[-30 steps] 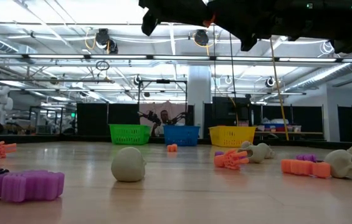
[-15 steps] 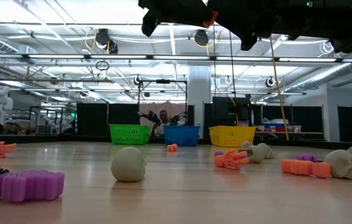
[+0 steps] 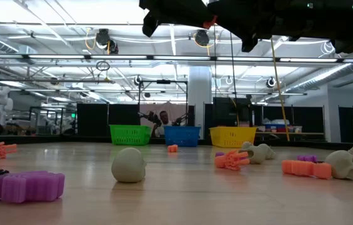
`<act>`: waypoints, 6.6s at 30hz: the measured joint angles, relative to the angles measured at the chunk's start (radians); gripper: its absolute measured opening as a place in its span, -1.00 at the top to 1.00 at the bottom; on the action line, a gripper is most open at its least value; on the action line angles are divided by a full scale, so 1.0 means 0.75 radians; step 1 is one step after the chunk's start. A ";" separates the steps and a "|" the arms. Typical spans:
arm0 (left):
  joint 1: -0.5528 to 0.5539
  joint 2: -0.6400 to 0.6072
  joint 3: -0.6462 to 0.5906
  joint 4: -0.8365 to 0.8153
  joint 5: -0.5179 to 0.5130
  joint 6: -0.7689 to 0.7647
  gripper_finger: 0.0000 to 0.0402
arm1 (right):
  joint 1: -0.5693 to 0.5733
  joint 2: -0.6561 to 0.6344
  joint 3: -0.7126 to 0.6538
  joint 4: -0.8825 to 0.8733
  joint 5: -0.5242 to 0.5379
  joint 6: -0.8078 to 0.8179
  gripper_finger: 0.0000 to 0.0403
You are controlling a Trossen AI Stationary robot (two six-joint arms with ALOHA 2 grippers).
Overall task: Sort Halloween decoration
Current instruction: Put the orange skeleton toy into the yellow bin
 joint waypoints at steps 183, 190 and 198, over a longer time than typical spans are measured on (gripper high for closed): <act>-0.154 -0.105 -0.227 0.177 -0.216 0.237 0.89 | -1.082 -0.244 0.320 -1.429 -0.080 0.404 0.88; -0.154 -0.105 -0.227 0.176 -0.216 0.237 0.89 | -1.133 -0.085 0.320 -1.428 -0.105 0.429 0.88; -0.154 -0.105 -0.227 0.176 -0.216 0.237 0.89 | -1.167 -0.017 0.320 -1.436 -0.104 0.504 0.79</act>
